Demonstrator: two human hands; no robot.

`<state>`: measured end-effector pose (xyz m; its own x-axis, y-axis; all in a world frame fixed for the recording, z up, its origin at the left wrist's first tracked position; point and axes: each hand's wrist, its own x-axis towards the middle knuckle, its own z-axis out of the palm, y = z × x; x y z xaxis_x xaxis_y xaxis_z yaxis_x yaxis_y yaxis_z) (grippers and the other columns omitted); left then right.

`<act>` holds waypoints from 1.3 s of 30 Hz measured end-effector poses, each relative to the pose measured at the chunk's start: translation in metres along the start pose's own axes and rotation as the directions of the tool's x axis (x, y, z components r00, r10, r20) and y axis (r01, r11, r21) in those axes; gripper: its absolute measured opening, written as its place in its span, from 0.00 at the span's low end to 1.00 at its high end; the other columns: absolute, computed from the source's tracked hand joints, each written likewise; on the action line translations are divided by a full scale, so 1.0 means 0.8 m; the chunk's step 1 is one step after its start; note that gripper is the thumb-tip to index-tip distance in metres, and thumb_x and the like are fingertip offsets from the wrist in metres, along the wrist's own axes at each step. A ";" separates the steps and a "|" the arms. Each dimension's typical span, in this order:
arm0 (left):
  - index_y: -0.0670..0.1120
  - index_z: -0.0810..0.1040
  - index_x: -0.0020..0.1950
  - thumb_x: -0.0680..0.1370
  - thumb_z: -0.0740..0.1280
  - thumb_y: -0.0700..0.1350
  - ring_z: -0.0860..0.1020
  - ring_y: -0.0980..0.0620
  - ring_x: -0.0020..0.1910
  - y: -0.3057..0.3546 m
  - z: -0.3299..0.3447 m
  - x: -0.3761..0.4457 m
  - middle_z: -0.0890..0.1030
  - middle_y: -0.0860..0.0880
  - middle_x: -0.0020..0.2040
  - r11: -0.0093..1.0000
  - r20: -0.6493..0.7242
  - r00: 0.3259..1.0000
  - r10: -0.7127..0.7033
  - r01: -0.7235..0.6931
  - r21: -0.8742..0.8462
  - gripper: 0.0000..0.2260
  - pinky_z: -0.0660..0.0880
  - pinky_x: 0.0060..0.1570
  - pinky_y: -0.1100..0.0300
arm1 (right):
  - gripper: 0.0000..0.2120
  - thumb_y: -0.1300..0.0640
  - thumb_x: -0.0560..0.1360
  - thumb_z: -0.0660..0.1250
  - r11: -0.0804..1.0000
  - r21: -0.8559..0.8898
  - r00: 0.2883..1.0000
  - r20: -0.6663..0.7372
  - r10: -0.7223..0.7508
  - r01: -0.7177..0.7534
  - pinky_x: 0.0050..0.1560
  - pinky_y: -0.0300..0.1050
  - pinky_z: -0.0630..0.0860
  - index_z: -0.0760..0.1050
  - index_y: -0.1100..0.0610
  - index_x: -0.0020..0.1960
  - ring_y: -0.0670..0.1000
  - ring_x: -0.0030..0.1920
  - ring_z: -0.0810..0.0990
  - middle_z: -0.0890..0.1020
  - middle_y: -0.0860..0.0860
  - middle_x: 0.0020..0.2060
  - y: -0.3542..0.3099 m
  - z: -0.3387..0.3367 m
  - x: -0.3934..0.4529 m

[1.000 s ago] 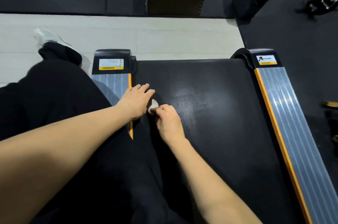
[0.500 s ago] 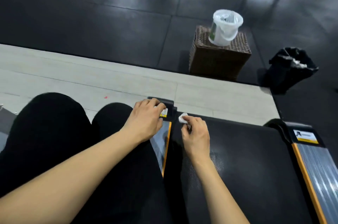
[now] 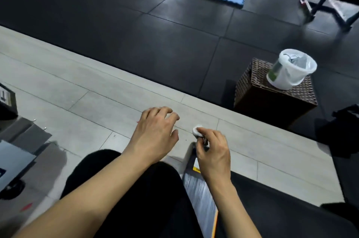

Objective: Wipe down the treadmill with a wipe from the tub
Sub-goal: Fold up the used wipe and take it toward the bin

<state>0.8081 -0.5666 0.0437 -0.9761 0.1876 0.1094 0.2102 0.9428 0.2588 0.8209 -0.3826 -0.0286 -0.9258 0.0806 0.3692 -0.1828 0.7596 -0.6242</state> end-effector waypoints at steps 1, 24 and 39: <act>0.49 0.80 0.62 0.77 0.69 0.49 0.75 0.44 0.64 -0.017 -0.002 0.021 0.79 0.48 0.63 1.000 0.010 1.000 -0.003 0.004 -0.010 0.14 0.68 0.66 0.48 | 0.18 0.67 0.73 0.70 1.000 -0.009 1.000 -0.006 0.007 -0.007 0.50 0.37 0.72 0.81 0.49 0.57 0.47 0.49 0.76 0.80 0.42 0.48 -0.008 0.015 0.020; 0.53 0.76 0.68 0.82 0.64 0.50 0.73 0.50 0.63 -0.091 -0.464 0.314 0.75 0.55 0.63 0.977 0.246 0.947 0.206 -0.184 -0.109 0.14 0.69 0.64 0.54 | 0.15 0.66 0.71 0.74 0.982 -0.119 0.989 -0.046 0.142 -0.147 0.48 0.42 0.73 0.79 0.50 0.53 0.45 0.47 0.72 0.74 0.41 0.47 -0.350 -0.158 0.416; 0.51 0.80 0.63 0.76 0.71 0.50 0.77 0.47 0.58 0.172 -0.548 0.555 0.78 0.53 0.57 0.756 0.181 0.737 0.651 -0.650 -0.077 0.15 0.76 0.57 0.51 | 0.12 0.64 0.75 0.71 0.894 -0.046 0.819 -0.424 0.386 -0.445 0.48 0.46 0.78 0.80 0.51 0.56 0.48 0.49 0.77 0.76 0.42 0.49 -0.272 -0.406 0.558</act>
<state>0.4277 -0.4744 0.5490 -0.5922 0.8023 0.0754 0.7973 0.5699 0.1987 0.5547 -0.3025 0.4956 -0.6888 0.6327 0.3538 0.2635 0.6732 -0.6909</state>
